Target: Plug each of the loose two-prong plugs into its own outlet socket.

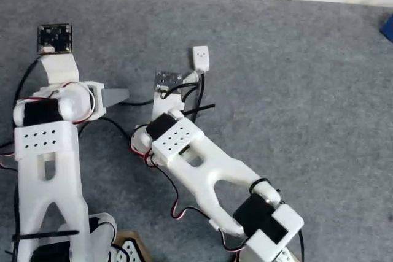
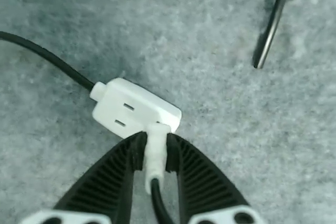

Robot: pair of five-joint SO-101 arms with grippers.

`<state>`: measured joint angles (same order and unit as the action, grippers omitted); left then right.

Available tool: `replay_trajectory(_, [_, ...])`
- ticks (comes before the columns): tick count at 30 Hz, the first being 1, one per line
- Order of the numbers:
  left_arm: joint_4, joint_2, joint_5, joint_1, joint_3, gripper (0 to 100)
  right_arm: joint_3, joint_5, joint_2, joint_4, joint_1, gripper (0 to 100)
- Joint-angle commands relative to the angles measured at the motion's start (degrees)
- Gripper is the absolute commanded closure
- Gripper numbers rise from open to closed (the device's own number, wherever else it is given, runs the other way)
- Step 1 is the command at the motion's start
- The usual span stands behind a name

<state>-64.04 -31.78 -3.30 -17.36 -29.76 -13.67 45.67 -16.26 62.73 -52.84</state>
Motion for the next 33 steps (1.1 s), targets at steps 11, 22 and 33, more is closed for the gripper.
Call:
replay_trajectory(11, [-3.87,-0.04,0.18,1.63,4.62,58,2.07,0.79,-2.77,4.35,-0.40,99.3])
replay_trajectory(22, [-3.43,0.04,0.18,4.62,2.15,58,1.19,9.93,0.75,-0.48,-0.04,99.3])
replay_trajectory(33, [-3.43,0.04,0.18,4.70,2.15,58,1.45,13.98,-3.03,-1.71,6.29,99.3])
